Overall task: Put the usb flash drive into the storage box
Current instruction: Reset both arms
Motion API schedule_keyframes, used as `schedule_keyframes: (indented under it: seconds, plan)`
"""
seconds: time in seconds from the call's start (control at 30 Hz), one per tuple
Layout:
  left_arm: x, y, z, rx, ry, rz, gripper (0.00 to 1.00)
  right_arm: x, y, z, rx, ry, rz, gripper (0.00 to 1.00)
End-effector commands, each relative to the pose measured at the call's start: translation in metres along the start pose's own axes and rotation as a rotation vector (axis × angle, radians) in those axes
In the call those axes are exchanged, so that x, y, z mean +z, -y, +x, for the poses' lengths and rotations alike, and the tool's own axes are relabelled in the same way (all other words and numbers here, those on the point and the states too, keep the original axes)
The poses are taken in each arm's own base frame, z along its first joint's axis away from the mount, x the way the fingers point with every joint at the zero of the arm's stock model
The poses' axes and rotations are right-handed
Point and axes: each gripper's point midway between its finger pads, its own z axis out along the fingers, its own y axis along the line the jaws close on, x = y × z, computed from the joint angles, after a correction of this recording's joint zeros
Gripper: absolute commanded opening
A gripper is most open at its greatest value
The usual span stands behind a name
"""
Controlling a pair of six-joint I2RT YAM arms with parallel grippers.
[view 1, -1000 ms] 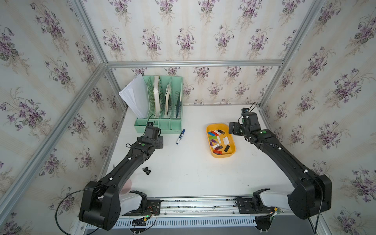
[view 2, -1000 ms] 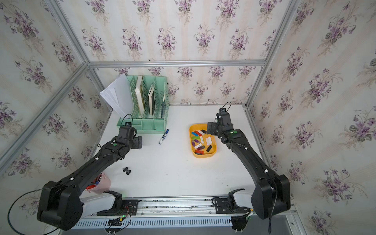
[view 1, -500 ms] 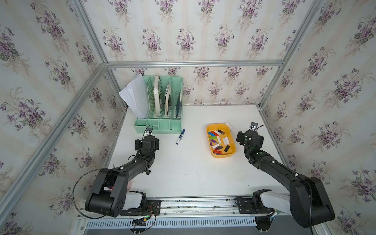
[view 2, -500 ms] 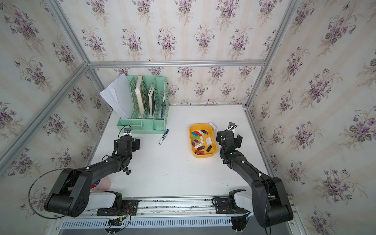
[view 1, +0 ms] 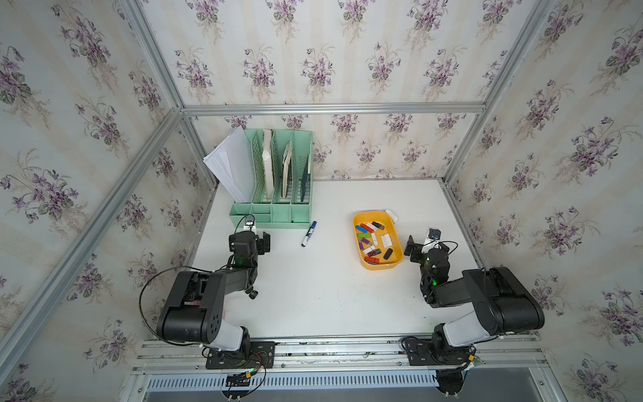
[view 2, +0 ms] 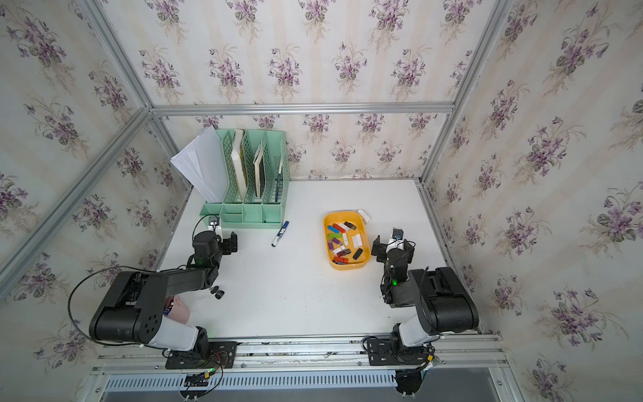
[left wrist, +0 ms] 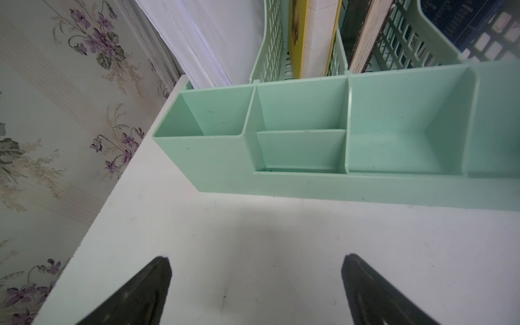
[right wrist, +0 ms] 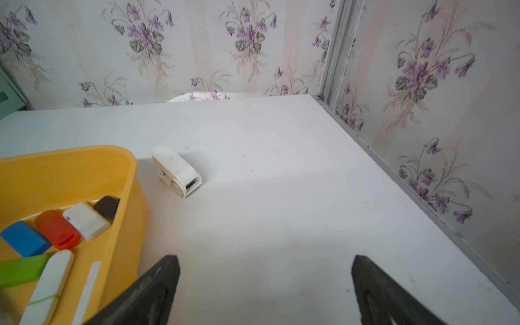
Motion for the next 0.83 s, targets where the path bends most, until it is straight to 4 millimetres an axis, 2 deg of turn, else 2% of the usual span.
schedule_keyframes:
  seconds: [0.0,0.03,0.07,0.13,0.17,0.27,0.8]
  plan:
    - [-0.0006,-0.0070,-0.0045,-0.038,0.020,-0.034,0.99,0.0022,0.0035,-0.0318,0.051,0.115,0.022,1.00]
    - [-0.0006,-0.0067,-0.0041,-0.037,0.018,-0.035,0.99,0.0033,0.0044,-0.0257,0.052,0.087,0.028,1.00]
    - [-0.0010,-0.0067,-0.0039,-0.038,0.019,-0.035,0.99,0.0014,0.0043,-0.0322,0.054,0.125,0.025,1.00]
    - [-0.0011,-0.0070,-0.0044,-0.037,0.020,-0.036,0.99,0.0024,0.0042,-0.0325,0.058,0.115,0.026,1.00]
    - [-0.0011,-0.0064,-0.0042,-0.035,0.020,-0.035,0.99,0.0031,0.0051,-0.0259,0.050,0.092,0.029,1.00]
    - [-0.0014,-0.0064,-0.0048,-0.035,0.022,-0.036,0.99,0.0029,0.0045,-0.0324,0.058,0.114,0.027,1.00]
    - [-0.0010,-0.0064,-0.0051,-0.034,0.022,-0.037,0.99,0.0020,0.0046,-0.0307,0.055,0.113,0.026,1.00]
